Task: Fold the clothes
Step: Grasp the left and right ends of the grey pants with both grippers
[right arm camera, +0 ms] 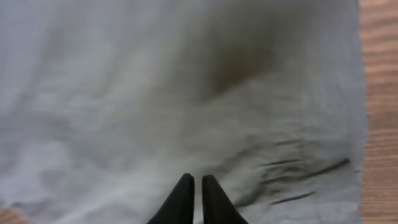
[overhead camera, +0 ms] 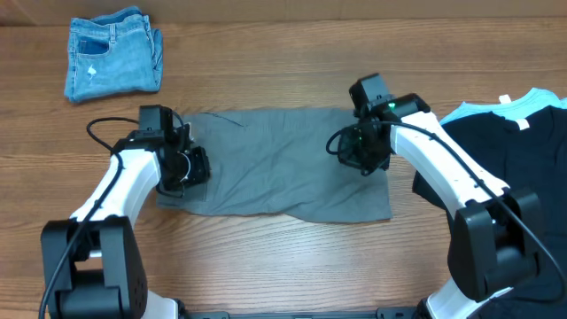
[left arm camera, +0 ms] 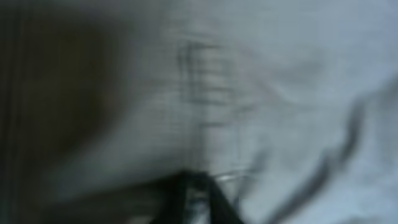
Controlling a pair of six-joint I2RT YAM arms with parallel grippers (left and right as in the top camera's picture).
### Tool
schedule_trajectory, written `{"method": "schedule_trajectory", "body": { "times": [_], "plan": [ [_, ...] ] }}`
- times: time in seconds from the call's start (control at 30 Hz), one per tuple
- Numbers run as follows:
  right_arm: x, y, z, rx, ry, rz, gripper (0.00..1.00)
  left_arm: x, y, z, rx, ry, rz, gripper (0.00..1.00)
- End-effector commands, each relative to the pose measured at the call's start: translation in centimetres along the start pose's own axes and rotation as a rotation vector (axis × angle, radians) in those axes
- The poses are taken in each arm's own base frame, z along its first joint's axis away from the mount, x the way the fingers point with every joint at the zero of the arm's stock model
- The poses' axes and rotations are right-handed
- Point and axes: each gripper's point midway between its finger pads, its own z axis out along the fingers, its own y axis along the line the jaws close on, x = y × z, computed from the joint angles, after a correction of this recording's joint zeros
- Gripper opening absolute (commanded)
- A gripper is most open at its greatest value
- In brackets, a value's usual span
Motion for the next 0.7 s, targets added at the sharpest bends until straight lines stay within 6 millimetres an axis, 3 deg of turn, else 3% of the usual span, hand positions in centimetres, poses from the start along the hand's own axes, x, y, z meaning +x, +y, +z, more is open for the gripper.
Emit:
{"method": "schedule_trajectory", "body": {
  "times": [0.0,0.33,0.5,0.67],
  "plan": [
    [-0.3,-1.7,0.8,0.030,-0.003,0.074,0.06,-0.2,2.0,0.7,-0.100,0.007,-0.062,0.04],
    [2.2,-3.1,3.4,0.020,0.077,0.113,0.05,1.9,3.8,3.1,-0.161,0.119,-0.139,0.04],
    [3.4,-4.6,4.8,0.037,0.105,0.182,0.04,2.9,5.7,2.7,-0.275,0.141,-0.185,0.04],
    [3.8,-6.1,5.3,0.066,0.113,0.207,0.04,3.0,6.5,2.4,-0.293,0.144,-0.209,0.04]
  ]
}}
